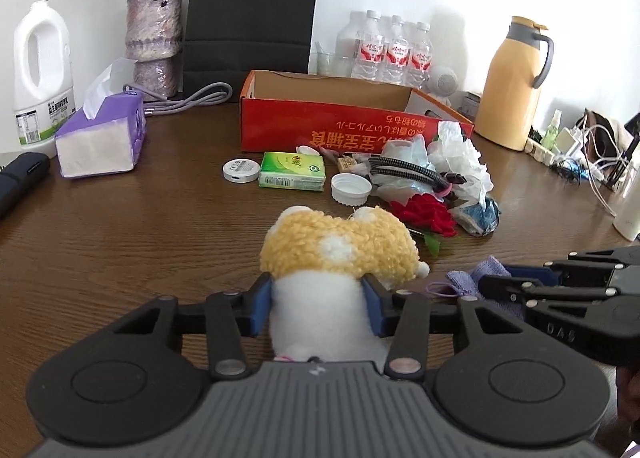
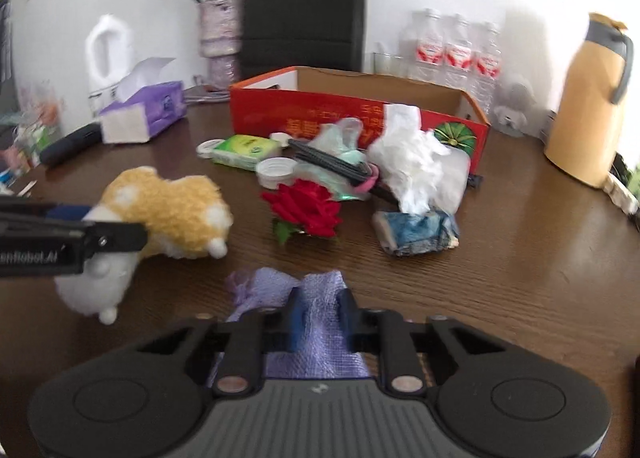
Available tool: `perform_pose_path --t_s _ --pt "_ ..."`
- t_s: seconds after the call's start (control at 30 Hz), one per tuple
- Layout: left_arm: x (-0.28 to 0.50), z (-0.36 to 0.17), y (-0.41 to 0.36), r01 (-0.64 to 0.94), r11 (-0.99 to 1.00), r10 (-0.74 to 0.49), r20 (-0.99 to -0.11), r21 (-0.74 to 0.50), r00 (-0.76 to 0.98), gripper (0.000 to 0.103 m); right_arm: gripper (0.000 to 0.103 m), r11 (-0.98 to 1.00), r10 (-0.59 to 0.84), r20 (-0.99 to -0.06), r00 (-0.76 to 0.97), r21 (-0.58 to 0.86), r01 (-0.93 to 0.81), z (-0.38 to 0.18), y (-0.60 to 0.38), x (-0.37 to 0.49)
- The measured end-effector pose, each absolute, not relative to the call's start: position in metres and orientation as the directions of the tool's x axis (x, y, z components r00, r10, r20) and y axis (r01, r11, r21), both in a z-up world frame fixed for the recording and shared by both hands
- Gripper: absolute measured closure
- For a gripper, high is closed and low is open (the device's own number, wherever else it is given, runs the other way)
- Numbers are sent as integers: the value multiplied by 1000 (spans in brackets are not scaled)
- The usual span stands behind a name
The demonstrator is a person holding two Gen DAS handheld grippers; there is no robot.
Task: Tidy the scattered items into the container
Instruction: 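Carry the plush sheep and purple pouch over the cardboard box with both tools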
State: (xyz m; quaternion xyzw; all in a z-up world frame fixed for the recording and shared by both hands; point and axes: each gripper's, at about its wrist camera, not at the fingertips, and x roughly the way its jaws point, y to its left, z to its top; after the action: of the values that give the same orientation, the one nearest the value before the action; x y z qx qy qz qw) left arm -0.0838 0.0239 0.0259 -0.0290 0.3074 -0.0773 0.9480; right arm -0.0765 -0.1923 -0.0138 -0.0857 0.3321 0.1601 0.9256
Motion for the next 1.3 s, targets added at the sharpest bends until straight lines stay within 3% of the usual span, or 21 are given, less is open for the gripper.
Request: perform_pose_path --t_s 0.1,0.3,0.43,0.57,0.67,0.8,1.03,1.3 --pt "-90 34 21 136 985 -171 -537 -104 826 58 92 937 245 -629 738 -41 -346 -9 -194 -81" --pt "-76 87 33 235 947 -307 -397 -220 865 58 92 927 369 -449 814 116 -356 61 -229 -92" --pt "-7 147 35 241 956 -283 -309 -168 908 57 91 931 364 -312 878 85 -355 127 -250 -47" --pt "94 190 36 203 968 -242 -343 -146 907 57 91 944 329 -271 905 74 -321 185 -265 45" --pt "169 197 35 161 977 -207 -436 -142 876 57 91 949 316 -331 889 90 -304 207 -265 128" --pt "248 170 30 123 984 -174 -570 -127 803 57 91 959 281 -469 837 105 -263 193 -257 229" --pt "321 99 21 117 991 -131 -722 -70 680 57 91 972 209 -698 685 72 -223 93 -232 336" --pt "352 53 24 119 992 -96 -820 -34 565 54 89 979 162 -862 480 80 -187 15 -232 390"
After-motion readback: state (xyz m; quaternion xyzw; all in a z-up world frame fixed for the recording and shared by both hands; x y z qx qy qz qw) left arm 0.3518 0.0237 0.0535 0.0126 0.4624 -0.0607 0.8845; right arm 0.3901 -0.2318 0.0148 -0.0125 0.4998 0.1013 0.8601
